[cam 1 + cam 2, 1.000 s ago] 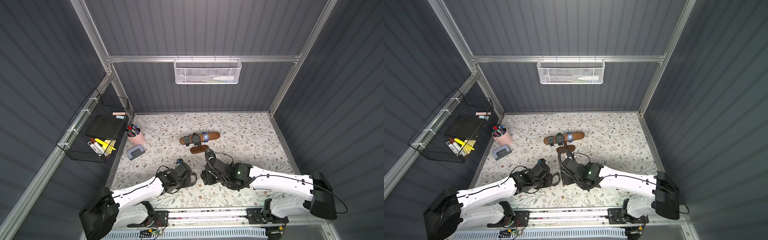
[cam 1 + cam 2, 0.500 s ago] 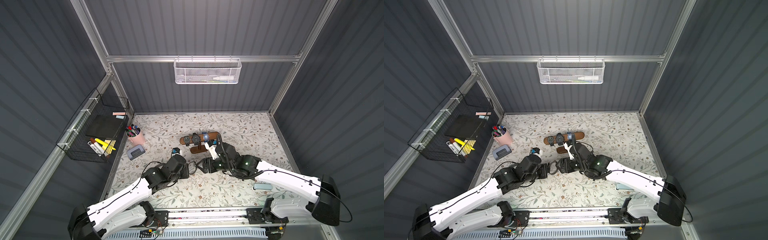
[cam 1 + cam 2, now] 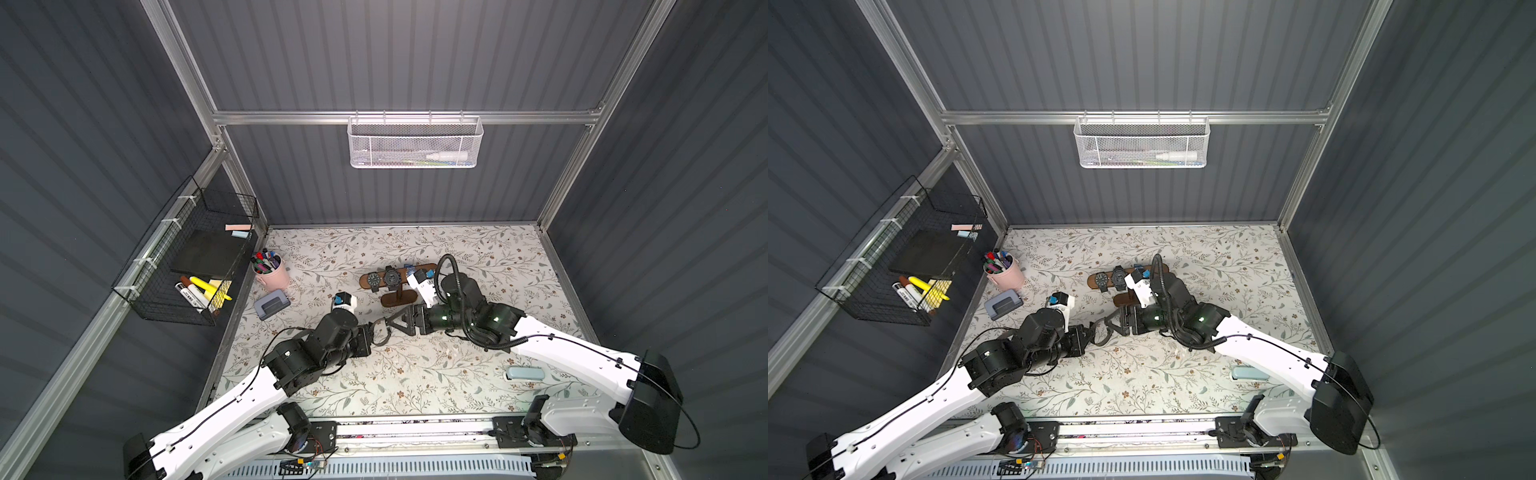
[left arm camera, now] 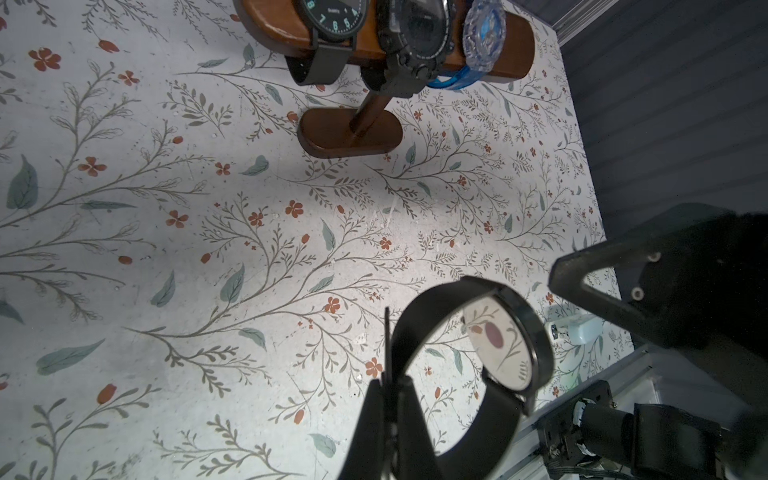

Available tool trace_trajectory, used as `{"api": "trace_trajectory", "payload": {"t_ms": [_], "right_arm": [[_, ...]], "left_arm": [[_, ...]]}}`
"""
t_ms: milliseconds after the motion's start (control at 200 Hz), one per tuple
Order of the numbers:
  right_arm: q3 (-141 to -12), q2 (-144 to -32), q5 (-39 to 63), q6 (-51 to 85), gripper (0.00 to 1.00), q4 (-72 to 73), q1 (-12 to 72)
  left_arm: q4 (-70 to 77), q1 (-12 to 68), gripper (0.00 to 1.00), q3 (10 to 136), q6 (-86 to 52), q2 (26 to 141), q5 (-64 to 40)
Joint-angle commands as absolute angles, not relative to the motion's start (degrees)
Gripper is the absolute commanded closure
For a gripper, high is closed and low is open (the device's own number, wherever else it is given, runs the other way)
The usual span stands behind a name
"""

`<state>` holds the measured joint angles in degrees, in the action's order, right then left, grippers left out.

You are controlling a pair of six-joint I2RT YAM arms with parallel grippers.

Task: Place watch on stand
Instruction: Pick up the watch at the center of the board.

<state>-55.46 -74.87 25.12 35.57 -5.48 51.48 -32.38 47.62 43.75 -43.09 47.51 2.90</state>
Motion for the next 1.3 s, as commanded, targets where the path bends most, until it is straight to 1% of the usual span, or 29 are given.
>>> {"api": "trace_trajectory", "payload": {"t_ms": [0,115,300,395,565,835,960,1186,1296], "right_arm": [[-55.02,-76.09,27.45,36.33,0.27,-3.22,51.42],[-54.82,-76.81,28.12,36.74,0.29,-2.55,51.42],[-54.50,-77.48,28.96,37.12,0.29,-0.12,51.40],[-54.93,-77.96,29.94,37.17,0.31,0.00,51.38],[-54.61,-78.57,31.77,37.70,0.32,2.14,51.33],[-54.57,-78.40,32.74,37.97,0.41,3.08,51.35],[-54.75,-78.56,33.26,37.97,0.41,3.08,51.34],[-54.76,-78.58,33.75,37.92,0.47,3.26,51.33],[-54.92,-78.85,33.66,37.70,0.48,2.91,51.33]], "left_arm": [[-32.01,47.40,1.00,45.77,-43.13,46.41,1.51],[-31.75,47.40,1.00,46.39,-43.21,45.96,0.97],[-32.02,47.33,1.00,47.54,-43.28,45.69,0.52],[-32.00,47.37,1.00,47.75,-43.20,45.52,0.53],[-31.91,47.38,1.00,47.56,-43.10,45.69,0.44],[-31.74,47.33,1.00,47.55,-42.98,45.59,0.53],[-31.65,47.37,1.00,47.68,-42.89,45.80,0.61],[-31.64,47.42,1.00,47.81,-42.69,46.05,0.70],[-31.55,47.35,1.00,47.92,-42.59,46.18,0.79]]}}
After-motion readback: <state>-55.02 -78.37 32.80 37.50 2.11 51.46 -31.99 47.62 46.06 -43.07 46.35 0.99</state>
